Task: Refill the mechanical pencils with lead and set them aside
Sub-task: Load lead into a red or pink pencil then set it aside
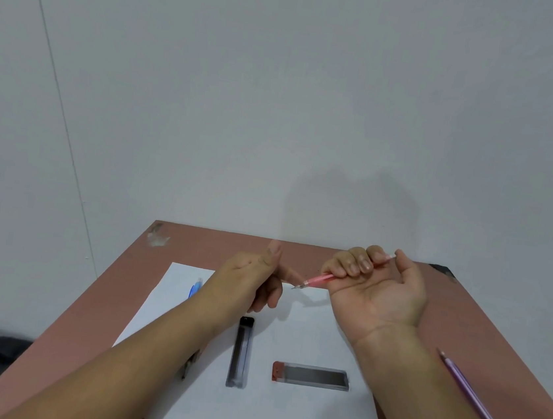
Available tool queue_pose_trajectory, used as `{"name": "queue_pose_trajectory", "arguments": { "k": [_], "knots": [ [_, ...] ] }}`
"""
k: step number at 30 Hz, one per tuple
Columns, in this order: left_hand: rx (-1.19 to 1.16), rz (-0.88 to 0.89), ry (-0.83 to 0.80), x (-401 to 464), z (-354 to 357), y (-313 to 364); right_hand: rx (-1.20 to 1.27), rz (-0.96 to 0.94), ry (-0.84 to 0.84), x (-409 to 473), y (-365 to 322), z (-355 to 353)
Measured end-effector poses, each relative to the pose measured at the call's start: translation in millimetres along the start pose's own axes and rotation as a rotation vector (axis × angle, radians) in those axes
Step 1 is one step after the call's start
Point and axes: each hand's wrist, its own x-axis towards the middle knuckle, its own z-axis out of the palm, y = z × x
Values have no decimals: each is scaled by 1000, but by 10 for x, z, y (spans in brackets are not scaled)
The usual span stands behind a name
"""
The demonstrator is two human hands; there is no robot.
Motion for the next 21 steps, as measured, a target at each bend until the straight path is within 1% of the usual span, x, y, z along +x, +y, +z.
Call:
{"name": "queue_pose_trajectory", "arguments": {
  "k": [6, 15, 21],
  "knots": [
    [8, 9, -5, 22, -12, -44, -17, -36, 0, -1, -4, 13],
    [6, -3, 3, 23, -8, -67, -24, -15, -5, -17, 5, 20],
    [5, -7, 5, 10, -9, -42, -52, -39, -9, -14, 3, 11]
  ]
}}
